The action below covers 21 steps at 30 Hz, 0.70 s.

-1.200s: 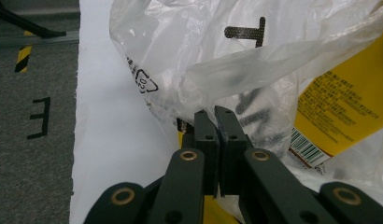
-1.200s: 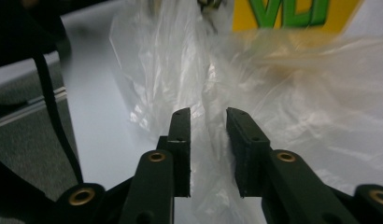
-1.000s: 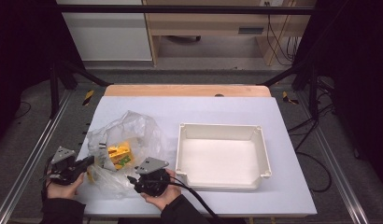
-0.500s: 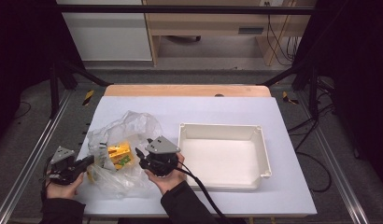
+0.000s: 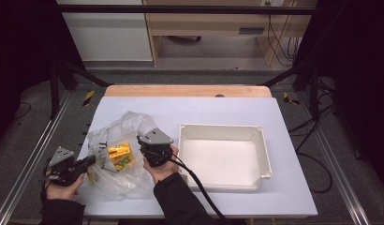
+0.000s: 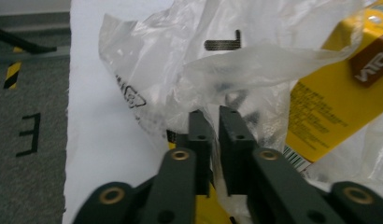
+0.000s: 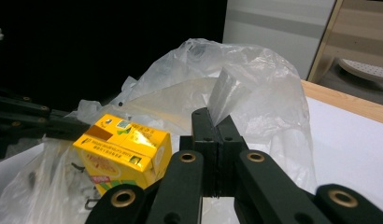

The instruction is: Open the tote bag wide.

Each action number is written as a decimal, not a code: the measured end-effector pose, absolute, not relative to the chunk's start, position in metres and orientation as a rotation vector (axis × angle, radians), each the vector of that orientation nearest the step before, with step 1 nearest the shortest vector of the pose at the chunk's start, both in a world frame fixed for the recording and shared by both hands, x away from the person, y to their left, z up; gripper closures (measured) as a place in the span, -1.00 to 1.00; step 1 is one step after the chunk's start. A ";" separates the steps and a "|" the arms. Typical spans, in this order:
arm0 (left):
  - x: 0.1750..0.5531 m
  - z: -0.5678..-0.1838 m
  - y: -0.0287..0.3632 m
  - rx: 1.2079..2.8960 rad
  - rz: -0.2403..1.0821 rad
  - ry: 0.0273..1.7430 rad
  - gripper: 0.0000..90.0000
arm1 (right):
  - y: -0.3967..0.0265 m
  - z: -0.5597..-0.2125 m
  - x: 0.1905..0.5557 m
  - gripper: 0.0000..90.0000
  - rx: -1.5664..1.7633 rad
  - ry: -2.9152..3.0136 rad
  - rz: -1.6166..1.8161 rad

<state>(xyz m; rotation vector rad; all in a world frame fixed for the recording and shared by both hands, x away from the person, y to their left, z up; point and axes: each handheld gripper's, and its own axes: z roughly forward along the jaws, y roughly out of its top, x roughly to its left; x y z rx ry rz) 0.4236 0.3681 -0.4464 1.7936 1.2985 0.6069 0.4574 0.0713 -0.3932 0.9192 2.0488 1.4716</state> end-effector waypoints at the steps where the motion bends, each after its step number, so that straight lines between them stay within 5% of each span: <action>1: 0.424 -0.446 0.368 1.794 0.607 1.298 0.74 | 0.073 -0.393 0.459 1.00 0.921 2.047 1.469; 3: 0.422 -0.445 0.367 1.786 0.604 1.266 0.65 | 0.074 -0.394 0.460 1.00 0.925 2.045 1.467; 8: 0.415 -0.433 0.364 1.739 0.666 1.196 0.07 | 0.077 -0.393 0.462 1.00 0.942 2.021 1.483; 21: 0.404 -0.389 0.364 1.627 0.742 1.109 -0.11 | 0.078 -0.388 0.462 1.00 0.922 2.003 1.517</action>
